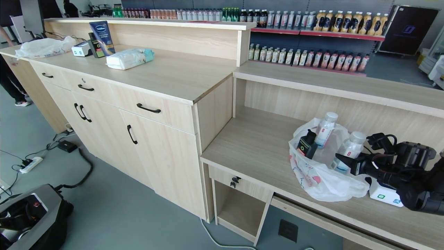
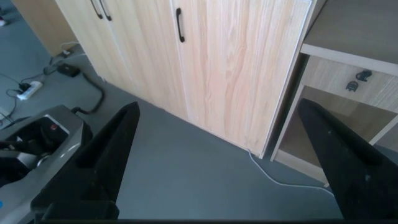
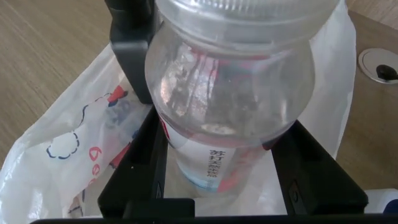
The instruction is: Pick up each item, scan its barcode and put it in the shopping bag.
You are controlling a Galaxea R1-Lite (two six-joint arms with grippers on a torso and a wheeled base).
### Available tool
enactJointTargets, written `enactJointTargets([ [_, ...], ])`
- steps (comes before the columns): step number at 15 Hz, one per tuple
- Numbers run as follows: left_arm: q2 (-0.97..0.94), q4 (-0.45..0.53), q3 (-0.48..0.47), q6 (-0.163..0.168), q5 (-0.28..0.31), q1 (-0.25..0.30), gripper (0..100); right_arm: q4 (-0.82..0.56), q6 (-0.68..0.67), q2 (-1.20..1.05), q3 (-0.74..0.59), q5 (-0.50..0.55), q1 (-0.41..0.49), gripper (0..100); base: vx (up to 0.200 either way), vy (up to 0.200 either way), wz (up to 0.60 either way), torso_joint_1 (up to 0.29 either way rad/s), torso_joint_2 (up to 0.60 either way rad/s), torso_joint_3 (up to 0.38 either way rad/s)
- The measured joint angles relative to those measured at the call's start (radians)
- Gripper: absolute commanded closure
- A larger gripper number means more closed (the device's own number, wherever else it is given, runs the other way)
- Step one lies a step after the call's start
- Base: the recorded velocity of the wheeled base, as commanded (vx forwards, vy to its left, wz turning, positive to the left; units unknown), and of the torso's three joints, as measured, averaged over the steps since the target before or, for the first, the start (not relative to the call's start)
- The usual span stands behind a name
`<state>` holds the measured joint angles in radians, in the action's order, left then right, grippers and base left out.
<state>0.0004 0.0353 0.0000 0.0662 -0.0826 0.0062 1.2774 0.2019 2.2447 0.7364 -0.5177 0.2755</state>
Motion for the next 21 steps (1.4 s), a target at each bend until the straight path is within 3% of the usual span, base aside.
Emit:
enactJointTargets([
  [6,0.0,0.0,0.0,0.0,0.0,-0.001,0,0.011,0.006,0.033,-0.001,-0.001,0.0,100,0.0,0.0,0.0,0.0,0.0,0.0],
  [7,0.0,0.0,0.0,0.0,0.0,0.0,0,0.009,0.006,0.032,-0.002,-0.001,0.0,0,0.0,0.0,0.0,0.0,0.0,0.0],
  [13,0.0,0.0,0.0,0.0,0.0,-0.001,0,-0.087,-0.021,-0.071,-0.01,-0.007,0.0,0,0.0,0.0,0.0,0.0,0.0,0.0],
  [18,0.0,0.0,0.0,0.0,0.0,-0.001,0,-0.243,-0.003,-0.369,-0.045,-0.01,0.003,0,0.0,0.0,0.0,0.0,0.0,0.0],
  [21,0.0,0.0,0.0,0.0,0.0,-0.001,0,-0.391,0.089,-0.594,-0.063,-0.008,0.026,0,0.0,0.0,-0.4,0.002,0.0,0.002],
])
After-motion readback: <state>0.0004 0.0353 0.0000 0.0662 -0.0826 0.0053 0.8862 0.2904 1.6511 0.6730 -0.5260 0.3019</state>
